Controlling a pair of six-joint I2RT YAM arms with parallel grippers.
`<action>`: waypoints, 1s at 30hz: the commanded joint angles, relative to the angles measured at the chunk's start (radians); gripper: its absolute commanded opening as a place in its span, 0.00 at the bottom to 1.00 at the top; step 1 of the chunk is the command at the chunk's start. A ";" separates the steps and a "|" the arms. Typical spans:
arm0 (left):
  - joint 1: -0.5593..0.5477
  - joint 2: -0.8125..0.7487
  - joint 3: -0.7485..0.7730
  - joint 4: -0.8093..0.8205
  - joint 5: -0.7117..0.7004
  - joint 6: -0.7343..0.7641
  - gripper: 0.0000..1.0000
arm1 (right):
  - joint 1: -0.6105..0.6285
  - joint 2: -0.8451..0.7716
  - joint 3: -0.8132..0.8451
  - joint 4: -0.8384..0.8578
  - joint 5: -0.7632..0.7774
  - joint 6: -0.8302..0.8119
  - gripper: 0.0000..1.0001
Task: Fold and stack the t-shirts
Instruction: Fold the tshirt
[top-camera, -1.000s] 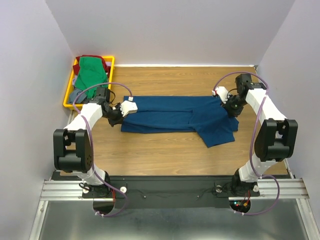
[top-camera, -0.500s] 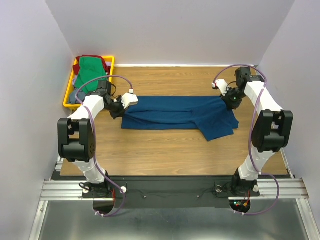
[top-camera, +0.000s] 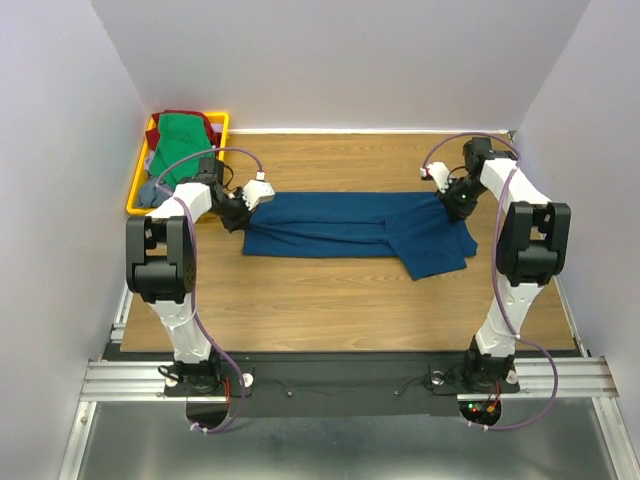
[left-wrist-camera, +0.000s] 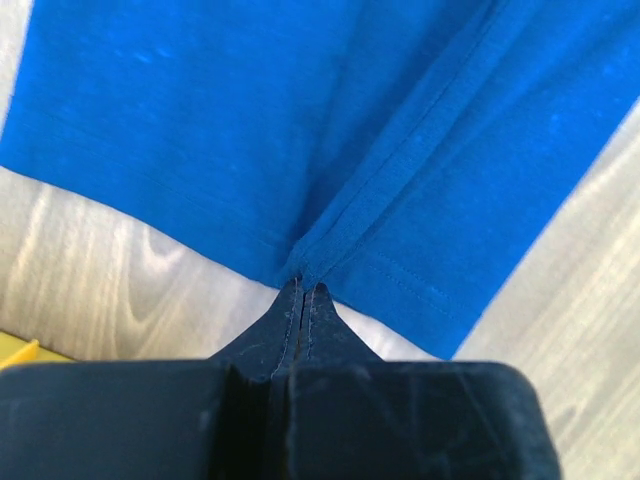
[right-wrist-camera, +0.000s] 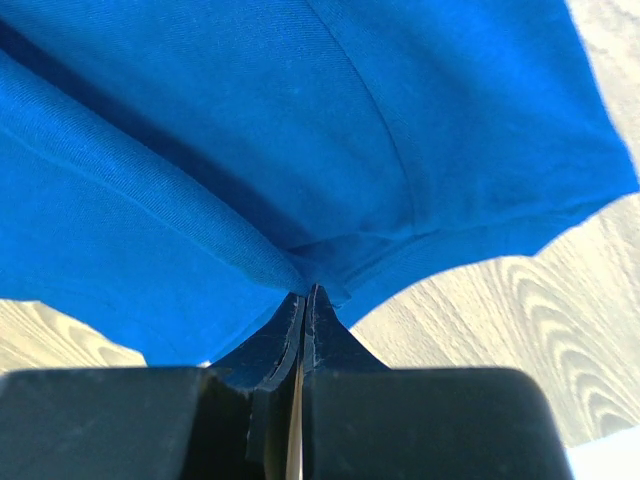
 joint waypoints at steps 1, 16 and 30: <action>0.010 0.027 0.050 0.029 0.008 -0.034 0.00 | -0.010 0.026 0.057 0.040 -0.017 0.031 0.01; 0.016 0.032 0.082 -0.011 0.000 -0.027 0.00 | -0.028 0.032 0.129 0.034 -0.052 0.059 0.01; 0.016 0.066 0.153 0.026 0.024 -0.110 0.42 | -0.028 0.104 0.196 0.034 -0.061 0.160 0.48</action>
